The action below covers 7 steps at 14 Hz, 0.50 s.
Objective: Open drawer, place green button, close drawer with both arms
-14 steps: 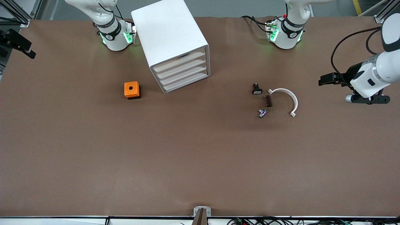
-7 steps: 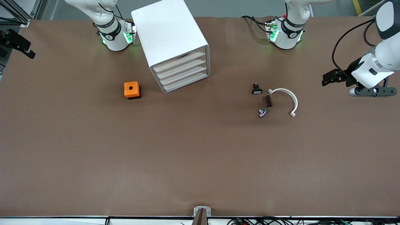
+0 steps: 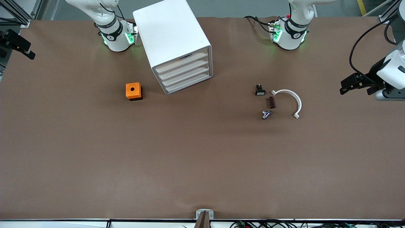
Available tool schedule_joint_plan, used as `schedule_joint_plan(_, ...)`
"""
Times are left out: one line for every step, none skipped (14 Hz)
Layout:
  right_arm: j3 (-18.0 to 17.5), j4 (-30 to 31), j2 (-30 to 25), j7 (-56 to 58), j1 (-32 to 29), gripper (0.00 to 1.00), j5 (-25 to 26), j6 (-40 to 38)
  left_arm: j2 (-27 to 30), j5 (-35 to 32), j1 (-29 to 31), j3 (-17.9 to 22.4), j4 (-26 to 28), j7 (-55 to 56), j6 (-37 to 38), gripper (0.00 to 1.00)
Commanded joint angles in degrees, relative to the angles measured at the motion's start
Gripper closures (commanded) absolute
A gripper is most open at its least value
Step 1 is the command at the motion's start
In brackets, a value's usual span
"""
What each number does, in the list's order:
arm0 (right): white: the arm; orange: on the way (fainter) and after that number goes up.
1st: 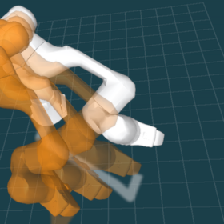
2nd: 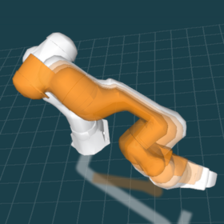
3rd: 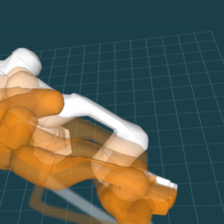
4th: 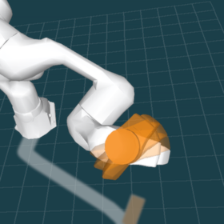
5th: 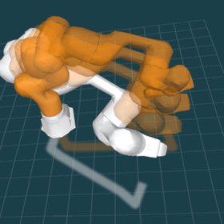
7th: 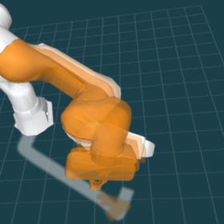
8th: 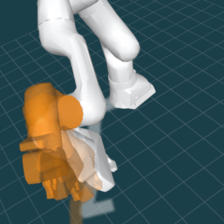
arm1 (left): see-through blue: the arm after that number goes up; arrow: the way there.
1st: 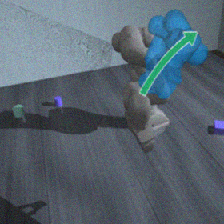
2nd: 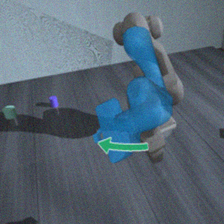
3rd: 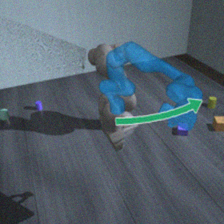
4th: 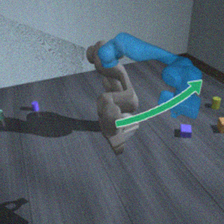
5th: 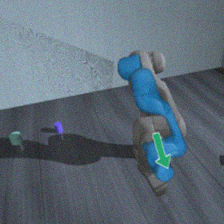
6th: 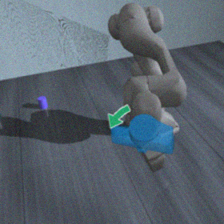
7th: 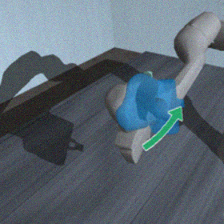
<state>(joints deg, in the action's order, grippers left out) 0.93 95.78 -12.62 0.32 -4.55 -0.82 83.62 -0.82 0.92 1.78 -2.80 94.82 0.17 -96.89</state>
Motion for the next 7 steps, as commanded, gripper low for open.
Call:
schedule_joint_plan(-0.22, 1.16, -1.27, 0.73, -0.81, 0.00, 0.65, 0.05, -2.61, -1.18, -0.20, -0.54, -5.00, 1.24, 0.65, 0.00)
schedule_joint_plan(-0.22, 1.16, -1.27, 0.73, -0.81, 0.00, 0.65, 0.05, -2.61, -1.01, -0.02, -0.54, -4.91, 1.32, 0.65, 0.00)
schedule_joint_plan(-0.22, 1.16, -1.27, 0.73, -0.81, 0.00, 0.65, 0.05, -2.35, -0.92, -0.02, -0.54, -5.00, 1.32, 0.74, 0.00)
schedule_joint_plan(-0.22, 1.16, -1.27, 0.73, -0.81, 0.00, 0.65, 0.05, -2.00, -0.92, -0.02, -0.71, -5.44, 1.58, 0.74, 0.00)
schedule_joint_plan(-0.22, 1.16, -1.27, 0.73, -0.81, 0.00, 0.65, 0.05, -1.91, -0.92, -0.02, -0.71, -6.48, 2.02, 1.00, 0.00)
schedule_joint_plan(-0.22, 1.16, -1.27, 0.73, -0.81, 0.00, 0.65, 0.05, -1.73, -0.92, -0.11, -0.80, -7.10, 2.72, 2.13, 0.00)
schedule_joint_plan(-0.22, 1.16, -1.27, 0.73, -0.81, 0.00, 0.65, 0.05, -1.65, -0.83, -0.11, -0.97, -7.54, 3.08, 3.10, 0.00)
